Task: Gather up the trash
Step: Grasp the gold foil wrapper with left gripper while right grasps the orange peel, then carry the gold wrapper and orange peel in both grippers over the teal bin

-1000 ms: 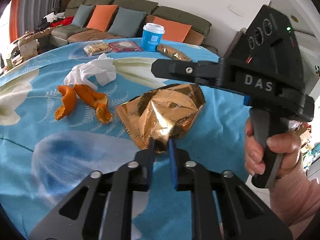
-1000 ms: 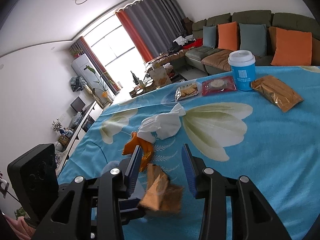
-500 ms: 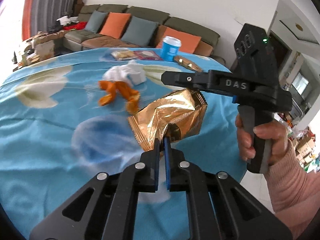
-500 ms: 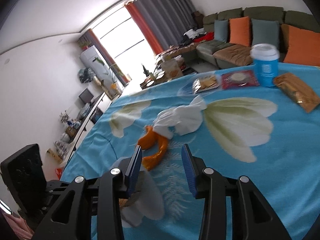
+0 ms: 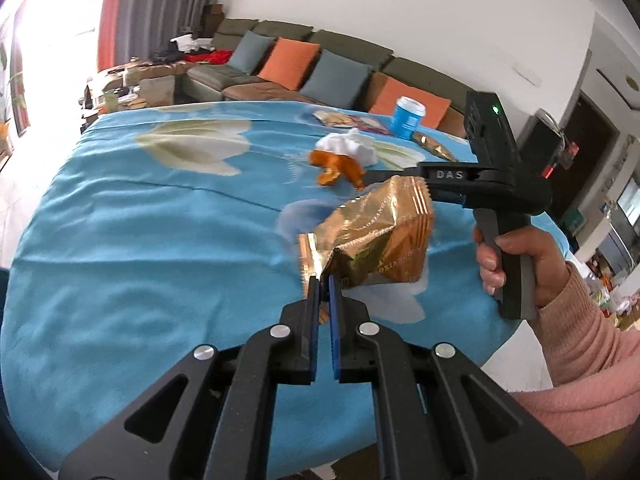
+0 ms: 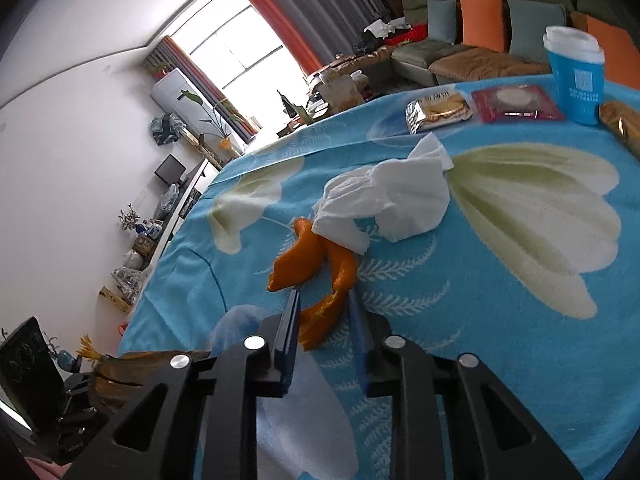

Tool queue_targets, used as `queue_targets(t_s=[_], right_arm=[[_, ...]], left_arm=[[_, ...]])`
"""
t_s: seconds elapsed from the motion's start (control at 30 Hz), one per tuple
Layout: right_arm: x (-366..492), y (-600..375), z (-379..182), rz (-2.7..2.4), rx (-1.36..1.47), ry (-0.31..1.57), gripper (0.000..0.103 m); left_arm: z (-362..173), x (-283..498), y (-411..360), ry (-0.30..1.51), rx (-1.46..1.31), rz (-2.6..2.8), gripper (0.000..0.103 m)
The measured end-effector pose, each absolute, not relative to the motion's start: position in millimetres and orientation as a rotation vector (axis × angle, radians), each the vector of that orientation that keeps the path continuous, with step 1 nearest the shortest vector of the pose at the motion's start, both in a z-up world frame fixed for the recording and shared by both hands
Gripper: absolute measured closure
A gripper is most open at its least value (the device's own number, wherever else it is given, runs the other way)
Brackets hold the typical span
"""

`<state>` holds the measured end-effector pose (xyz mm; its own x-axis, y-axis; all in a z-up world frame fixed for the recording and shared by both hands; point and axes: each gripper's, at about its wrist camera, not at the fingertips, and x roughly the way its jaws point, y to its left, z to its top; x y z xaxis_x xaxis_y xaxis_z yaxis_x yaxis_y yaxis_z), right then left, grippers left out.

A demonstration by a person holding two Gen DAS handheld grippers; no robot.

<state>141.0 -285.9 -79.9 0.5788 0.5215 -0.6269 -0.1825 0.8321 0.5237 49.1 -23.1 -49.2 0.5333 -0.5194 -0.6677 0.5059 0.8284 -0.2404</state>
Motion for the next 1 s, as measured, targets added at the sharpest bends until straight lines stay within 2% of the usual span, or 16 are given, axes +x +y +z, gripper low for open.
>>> queue_targets(t_s=[0.07,0.17,0.4,0.5,0.57,0.6,0.8,0.93,1.0], right_arm=[[140,-288,-80,0.421,0.434,0.858,0.096],[134,-291,-78,0.424,0.45,0.854,0.101],[123,-299,-70,0.431,0.463,0.837,0.101],[127,-302,-71,0.427,0.491,0.833,0.092],[130,-301,-72,0.417,0.499,0.83,0.079],[133,-299,-73,0.419,0.5,0.832,0.079],[151,-289,-85,0.418,0.508,0.876,0.079],[149,-292,-85,0.416,0.515,0.875,0.092],[146,-294,-83,0.416,0.511,0.875,0.093]], left_arm=[[-48,48,-15,0.798,-0.028,-0.597,0.098],[-48,47,-9,0.79,-0.032,-0.585,0.098],[-40,42,3,0.748,-0.014,-0.548,0.098],[-38,42,9,0.74,-0.02,-0.534,0.098],[-38,43,13,0.737,-0.023,-0.518,0.098],[-38,42,15,0.737,-0.023,-0.511,0.098],[-38,40,28,0.737,-0.032,-0.461,0.098],[-38,39,36,0.737,-0.045,-0.439,0.098],[-39,40,40,0.737,-0.052,-0.428,0.098]])
